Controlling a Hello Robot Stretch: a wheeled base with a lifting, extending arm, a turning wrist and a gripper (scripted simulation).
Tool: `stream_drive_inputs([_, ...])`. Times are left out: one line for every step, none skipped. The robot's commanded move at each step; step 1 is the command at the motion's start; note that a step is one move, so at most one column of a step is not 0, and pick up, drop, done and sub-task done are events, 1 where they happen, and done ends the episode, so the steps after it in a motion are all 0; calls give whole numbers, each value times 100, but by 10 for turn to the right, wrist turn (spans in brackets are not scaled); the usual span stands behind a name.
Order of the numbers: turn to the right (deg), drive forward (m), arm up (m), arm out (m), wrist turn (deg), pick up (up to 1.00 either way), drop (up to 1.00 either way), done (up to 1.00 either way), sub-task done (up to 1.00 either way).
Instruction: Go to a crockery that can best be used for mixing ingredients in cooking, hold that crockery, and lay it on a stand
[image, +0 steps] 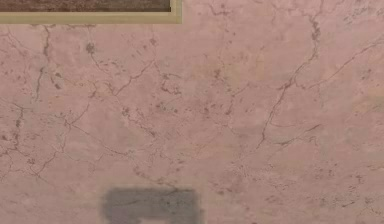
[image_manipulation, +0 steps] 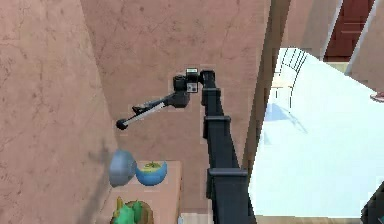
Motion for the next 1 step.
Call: stream_drive_inputs([0,0,0,-8,0,0,0,0,0])
